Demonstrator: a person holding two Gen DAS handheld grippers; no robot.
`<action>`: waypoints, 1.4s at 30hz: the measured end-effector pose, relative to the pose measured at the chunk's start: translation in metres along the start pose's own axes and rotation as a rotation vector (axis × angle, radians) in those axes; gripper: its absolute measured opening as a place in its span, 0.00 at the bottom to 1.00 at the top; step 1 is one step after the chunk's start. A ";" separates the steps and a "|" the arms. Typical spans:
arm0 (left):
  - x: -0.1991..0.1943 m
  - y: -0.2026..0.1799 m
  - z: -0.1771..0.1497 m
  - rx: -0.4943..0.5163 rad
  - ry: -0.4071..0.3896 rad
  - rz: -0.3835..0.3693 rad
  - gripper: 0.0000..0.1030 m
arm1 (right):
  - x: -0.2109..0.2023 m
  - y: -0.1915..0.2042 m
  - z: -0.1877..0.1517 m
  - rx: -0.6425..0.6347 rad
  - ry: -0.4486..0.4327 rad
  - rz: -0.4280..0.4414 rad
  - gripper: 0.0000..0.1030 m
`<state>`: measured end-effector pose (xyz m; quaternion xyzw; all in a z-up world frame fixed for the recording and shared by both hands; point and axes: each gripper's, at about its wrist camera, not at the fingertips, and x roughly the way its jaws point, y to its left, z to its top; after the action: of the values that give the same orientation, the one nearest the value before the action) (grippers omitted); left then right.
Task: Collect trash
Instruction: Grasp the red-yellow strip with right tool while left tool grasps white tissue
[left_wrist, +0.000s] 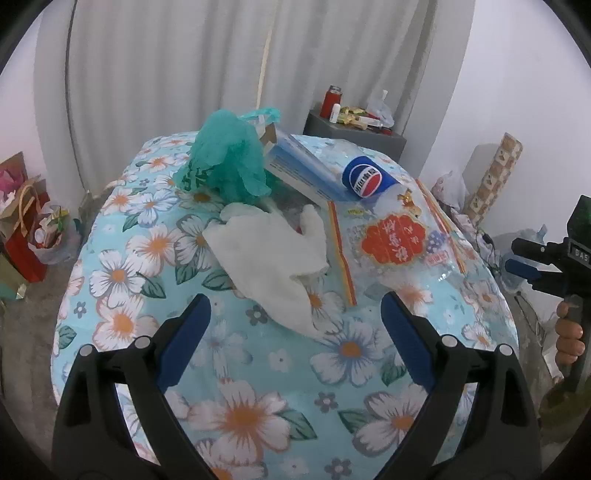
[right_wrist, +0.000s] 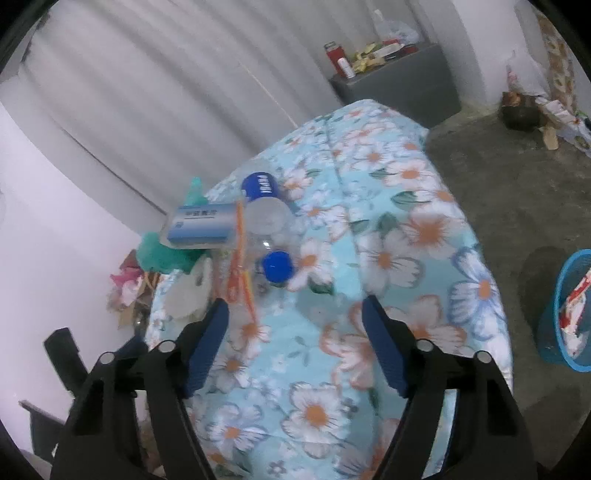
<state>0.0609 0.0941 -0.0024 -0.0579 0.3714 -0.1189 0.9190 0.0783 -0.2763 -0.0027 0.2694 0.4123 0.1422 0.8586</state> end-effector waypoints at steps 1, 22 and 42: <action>0.003 0.001 0.001 -0.005 -0.001 -0.003 0.86 | 0.003 0.003 0.002 -0.002 0.006 0.018 0.63; 0.031 0.011 0.004 0.002 0.029 -0.007 0.86 | 0.088 0.057 0.030 -0.150 0.122 0.014 0.29; 0.055 0.044 0.025 -0.217 0.038 -0.018 0.86 | 0.075 0.033 0.010 -0.086 0.130 0.004 0.06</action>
<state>0.1245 0.1229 -0.0302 -0.1580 0.3987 -0.0875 0.8991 0.1316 -0.2180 -0.0259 0.2232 0.4602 0.1787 0.8405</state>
